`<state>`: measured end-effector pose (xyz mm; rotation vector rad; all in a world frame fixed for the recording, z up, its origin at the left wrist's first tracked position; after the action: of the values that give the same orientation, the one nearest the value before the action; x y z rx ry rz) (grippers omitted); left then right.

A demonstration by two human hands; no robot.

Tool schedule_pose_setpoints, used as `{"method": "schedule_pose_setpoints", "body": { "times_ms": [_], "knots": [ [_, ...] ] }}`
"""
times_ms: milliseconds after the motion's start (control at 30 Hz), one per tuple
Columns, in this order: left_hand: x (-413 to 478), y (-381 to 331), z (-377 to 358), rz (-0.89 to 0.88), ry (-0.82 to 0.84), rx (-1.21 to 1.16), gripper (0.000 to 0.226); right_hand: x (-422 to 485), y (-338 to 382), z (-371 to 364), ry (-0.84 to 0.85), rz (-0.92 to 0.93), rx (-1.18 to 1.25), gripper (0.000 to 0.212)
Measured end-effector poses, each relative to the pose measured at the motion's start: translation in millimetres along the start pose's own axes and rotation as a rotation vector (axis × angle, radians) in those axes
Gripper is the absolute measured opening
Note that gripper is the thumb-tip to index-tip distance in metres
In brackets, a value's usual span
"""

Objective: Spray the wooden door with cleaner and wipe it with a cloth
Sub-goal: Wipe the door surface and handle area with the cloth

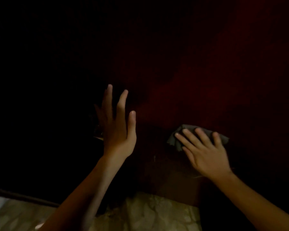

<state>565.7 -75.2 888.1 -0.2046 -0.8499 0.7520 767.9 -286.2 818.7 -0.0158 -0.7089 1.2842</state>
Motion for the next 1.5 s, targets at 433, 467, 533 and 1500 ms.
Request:
{"method": "schedule_pose_setpoints", "body": {
  "times_ms": [433,467,533,1500],
  "knots": [
    [4,69,-10,-0.104,0.017,0.018,0.054,118,156,-34,0.162,0.319,-0.097,0.093],
    [3,67,-11,-0.093,0.021,0.013,0.055,117,162,-38,0.164,0.316,-0.042,0.089],
    [0,59,-16,-0.056,0.018,-0.001,0.058,110,160,-39,0.147,0.293,0.019,0.085],
    [-95,-208,-135,-0.192,-0.047,-0.131,0.067,-144,-88,-37,0.260,0.101,0.177,0.073]
  ]
}}
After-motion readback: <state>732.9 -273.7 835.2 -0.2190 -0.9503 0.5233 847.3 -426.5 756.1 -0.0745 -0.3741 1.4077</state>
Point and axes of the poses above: each hand's wrist, its own x-axis towards the middle knuckle, its own z-axis out of the back of the hand, y = z × x, the point moved 1 cm from there along x, towards the middle knuckle, and after that the axes turned 10 degrees about x, right-handed, at the moved point
